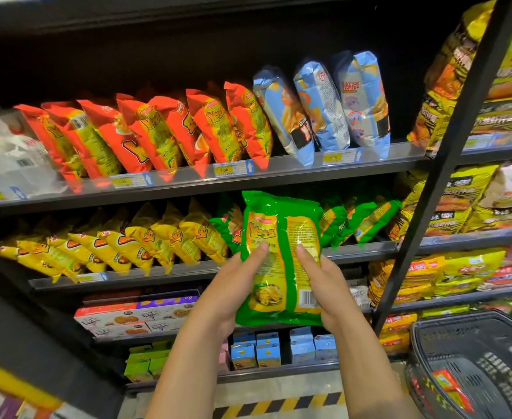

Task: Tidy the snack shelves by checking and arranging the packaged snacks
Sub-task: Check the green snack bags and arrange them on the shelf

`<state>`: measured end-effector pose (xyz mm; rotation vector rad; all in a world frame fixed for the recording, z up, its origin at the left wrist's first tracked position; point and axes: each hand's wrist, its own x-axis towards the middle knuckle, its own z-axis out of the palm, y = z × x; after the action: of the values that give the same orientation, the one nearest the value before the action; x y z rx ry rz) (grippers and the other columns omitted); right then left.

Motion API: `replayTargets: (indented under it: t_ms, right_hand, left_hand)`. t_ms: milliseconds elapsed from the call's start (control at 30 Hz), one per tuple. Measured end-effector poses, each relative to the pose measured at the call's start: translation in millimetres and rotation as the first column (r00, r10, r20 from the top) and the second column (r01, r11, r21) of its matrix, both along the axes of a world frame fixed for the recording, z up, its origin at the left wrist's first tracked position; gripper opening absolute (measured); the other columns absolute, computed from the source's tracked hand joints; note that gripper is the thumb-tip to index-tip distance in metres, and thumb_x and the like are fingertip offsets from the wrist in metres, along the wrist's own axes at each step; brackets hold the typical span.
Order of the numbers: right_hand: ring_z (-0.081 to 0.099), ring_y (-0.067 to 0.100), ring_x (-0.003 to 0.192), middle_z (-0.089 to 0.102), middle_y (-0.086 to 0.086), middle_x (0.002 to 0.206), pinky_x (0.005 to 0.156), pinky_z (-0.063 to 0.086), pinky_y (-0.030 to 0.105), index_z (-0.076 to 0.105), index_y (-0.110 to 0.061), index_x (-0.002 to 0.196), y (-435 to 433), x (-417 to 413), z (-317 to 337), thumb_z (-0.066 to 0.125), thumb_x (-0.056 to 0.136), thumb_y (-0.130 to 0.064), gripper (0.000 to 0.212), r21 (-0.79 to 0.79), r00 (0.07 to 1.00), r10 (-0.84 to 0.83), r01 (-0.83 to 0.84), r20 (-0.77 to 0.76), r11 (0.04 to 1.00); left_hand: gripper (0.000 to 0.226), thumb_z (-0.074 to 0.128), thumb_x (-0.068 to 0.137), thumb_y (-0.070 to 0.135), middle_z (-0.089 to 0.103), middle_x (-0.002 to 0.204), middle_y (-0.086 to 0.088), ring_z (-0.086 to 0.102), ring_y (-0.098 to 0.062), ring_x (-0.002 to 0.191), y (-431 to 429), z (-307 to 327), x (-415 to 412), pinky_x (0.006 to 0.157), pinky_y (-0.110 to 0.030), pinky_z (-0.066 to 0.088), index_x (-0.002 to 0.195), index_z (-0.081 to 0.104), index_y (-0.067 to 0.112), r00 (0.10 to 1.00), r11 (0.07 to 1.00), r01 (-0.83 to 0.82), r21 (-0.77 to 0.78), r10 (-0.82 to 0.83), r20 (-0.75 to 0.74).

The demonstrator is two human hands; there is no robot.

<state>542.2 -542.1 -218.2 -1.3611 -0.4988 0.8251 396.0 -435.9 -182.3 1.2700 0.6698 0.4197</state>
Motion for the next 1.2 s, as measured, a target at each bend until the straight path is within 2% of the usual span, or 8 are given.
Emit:
replayTargets:
  t_ms: [233,333,400,667,800,933,1067,1200]
  right_hand:
    - [0.072,0.007,0.111,0.078,-0.008,0.120,0.110,0.051,0.047,0.074,-0.039,0.117,-7.8,1.7,33.1,0.037,0.097,-0.067,0.050,0.039,0.994,0.081,-0.078,-0.077,0.996]
    - [0.054,0.005,0.126,0.059,-0.014,0.143,0.120,0.040,0.049,0.055,-0.035,0.148,-12.8,7.1,36.5,0.035,0.093,-0.071,0.069,0.044,0.994,0.072,-0.069,-0.088,0.997]
    - [0.063,0.009,0.123,0.073,-0.016,0.129,0.116,0.043,0.051,0.072,-0.051,0.124,-17.6,8.4,38.6,0.035,0.092,-0.076,0.054,0.010,0.995,0.098,-0.098,0.030,0.995]
    - [0.078,0.021,0.087,0.080,0.005,0.093,0.089,0.060,0.054,0.071,-0.010,0.105,-30.0,29.4,34.3,0.062,0.098,-0.054,0.046,0.087,0.934,-0.318,0.307,0.162,0.948]
    - [0.077,0.030,0.094,0.080,0.006,0.097,0.093,0.058,0.063,0.075,-0.020,0.097,-37.3,40.2,31.8,0.068,0.099,-0.046,0.027,0.084,0.927,-0.304,0.293,0.217,0.952]
    - [0.069,0.030,0.121,0.073,0.009,0.129,0.104,0.054,0.060,0.069,-0.020,0.129,-35.6,45.1,26.1,0.073,0.075,-0.082,0.082,0.009,0.947,-0.248,0.252,0.202,0.968]
    - [0.071,0.041,0.088,0.074,0.021,0.088,0.082,0.056,0.056,0.071,-0.003,0.095,-42.6,55.0,29.9,0.060,0.085,-0.080,0.078,-0.004,0.924,-0.267,0.278,0.274,0.960]
    - [0.065,0.033,0.104,0.066,0.010,0.105,0.084,0.046,0.041,0.067,-0.011,0.104,-47.8,66.8,27.0,0.047,0.068,-0.102,0.100,-0.092,0.904,-0.305,0.346,0.301,0.934]
  left_hand:
    - [0.103,0.061,0.086,0.080,0.026,0.172,0.008,0.029,-0.024,0.157,3.7,-9.6,1.2,0.126,-0.055,0.027,0.167,0.023,0.030,0.975,0.982,-0.162,0.100,0.175,-0.139]
    - [0.111,0.065,0.071,0.093,0.036,0.168,0.012,0.037,-0.021,0.153,8.0,-19.0,2.2,0.124,-0.057,0.030,0.162,0.034,0.038,0.976,0.977,-0.191,0.098,0.199,-0.087]
    - [0.091,0.065,0.076,0.089,0.052,0.156,0.015,0.049,-0.015,0.144,5.7,-21.5,5.4,0.121,-0.054,0.036,0.151,0.048,0.041,0.982,0.978,-0.176,0.116,0.182,-0.047]
    - [0.028,0.068,0.100,0.036,0.078,0.118,0.014,0.074,-0.013,0.112,-15.4,-10.7,23.9,0.094,-0.041,0.060,0.127,0.064,0.030,0.988,0.961,0.100,0.259,-0.065,-0.139]
    - [0.059,0.079,0.090,0.034,0.064,0.142,0.015,0.054,-0.012,0.139,-16.8,-3.1,36.5,0.114,-0.040,0.045,0.144,0.055,0.033,0.997,0.982,0.081,0.170,-0.079,-0.016]
    - [0.049,0.074,0.088,0.027,0.077,0.124,-0.008,0.077,-0.023,0.103,-14.2,11.5,60.0,0.079,-0.037,0.063,0.136,0.064,0.023,0.983,0.992,-0.102,0.071,0.089,0.160]
    - [0.020,0.069,0.097,0.013,0.080,0.104,-0.015,0.079,-0.030,0.087,-13.5,13.5,74.6,0.071,-0.040,0.063,0.094,0.081,0.029,0.988,0.971,-0.109,0.212,0.081,0.135]
    - [0.033,0.068,0.097,0.008,0.080,0.096,-0.009,0.078,-0.025,0.081,-21.6,12.2,87.5,0.065,-0.036,0.064,0.080,0.082,0.033,0.980,0.969,-0.088,0.233,0.043,0.192]
